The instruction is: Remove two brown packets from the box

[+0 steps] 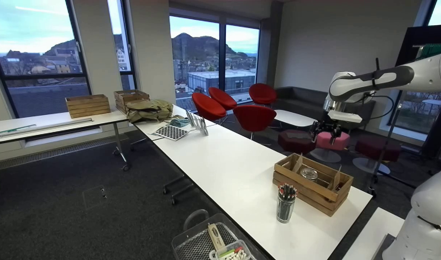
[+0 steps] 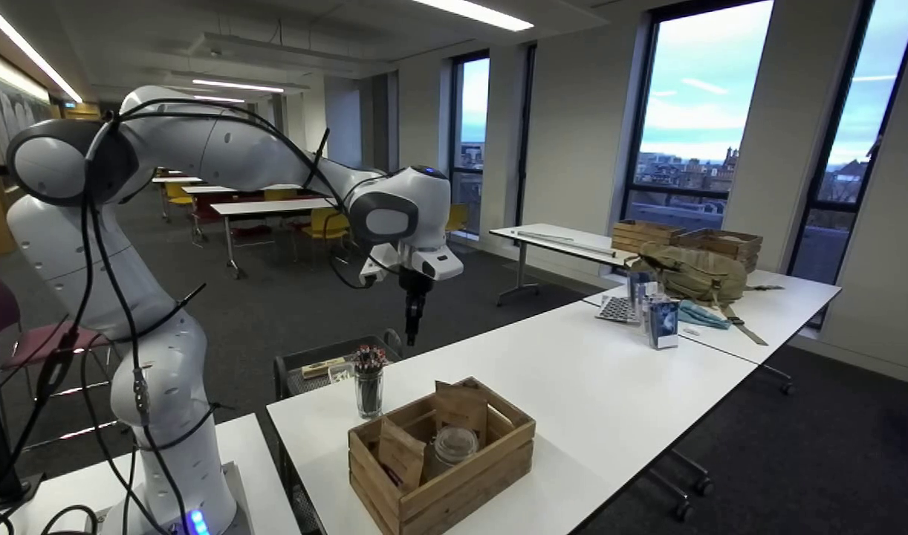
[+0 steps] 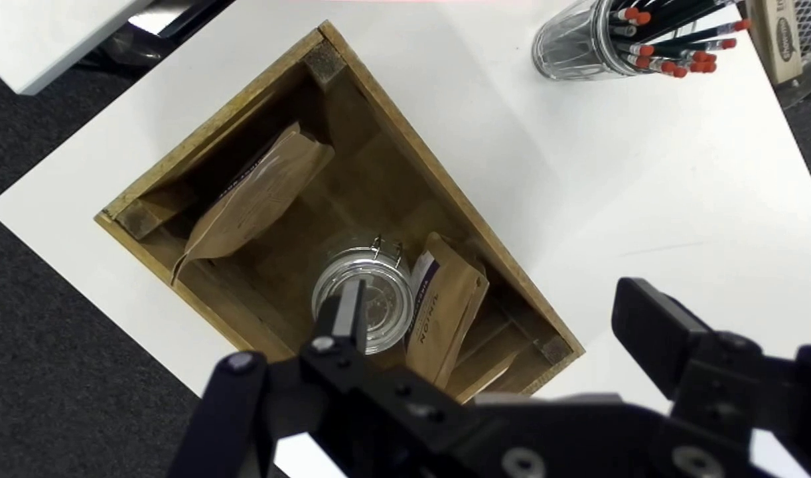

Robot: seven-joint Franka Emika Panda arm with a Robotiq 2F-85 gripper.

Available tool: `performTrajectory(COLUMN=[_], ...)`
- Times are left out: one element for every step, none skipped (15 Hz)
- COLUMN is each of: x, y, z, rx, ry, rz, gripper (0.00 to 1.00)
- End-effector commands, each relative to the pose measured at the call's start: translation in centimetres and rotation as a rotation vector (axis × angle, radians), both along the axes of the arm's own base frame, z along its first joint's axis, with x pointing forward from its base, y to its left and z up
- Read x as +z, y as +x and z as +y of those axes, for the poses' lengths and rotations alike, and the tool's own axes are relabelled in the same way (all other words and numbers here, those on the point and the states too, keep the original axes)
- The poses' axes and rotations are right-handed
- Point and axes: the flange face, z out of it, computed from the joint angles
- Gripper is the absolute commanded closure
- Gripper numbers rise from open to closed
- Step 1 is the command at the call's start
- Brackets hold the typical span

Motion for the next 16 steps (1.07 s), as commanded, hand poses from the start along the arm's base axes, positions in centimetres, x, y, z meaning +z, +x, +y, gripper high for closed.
performTrajectory(x=[0.1,0.1,0.1,-0.2,-0.8,-1.3,-2.3,-3.2,-4.3,-5.4,-6.3,-7.5,-8.5,-9.4,-10.3,-11.0], y=[0.0,0.0,0.0,0.7,1.3,1.4,1.7,1.8,1.9,1.8,1.7,1.5,1.2,1.0,0.7,0.3], z=[0.0,0.0,0.0,-0.5,-1.5,-2.2,-3.6,-4.6,-6.1,-7.6,-9.0,-10.4,-11.3,-11.9,-11.9,-11.5], rx=[0.000,0.000,0.000,-0.020,-0.073,-0.117,-0.184,-0.221,-0.275,-0.317,-0.358,-0.395,-0.421,-0.451,-0.479,-0.496], ry=[0.000,0.000,0.000,0.024,0.029,0.036,0.014,0.025,0.024,0.044,0.062,0.081,0.112,0.142,0.177,0.210], rz=[0.001,0.001,0.001,0.012,0.041,0.079,0.087,0.122,0.137,0.166,0.193,0.219,0.249,0.275,0.307,0.348], gripper=[0.00,0.00,0.00,0.00,0.00,0.00,0.00,0.00,0.00,0.00,0.00,0.00,0.00,0.00,0.00,0.00])
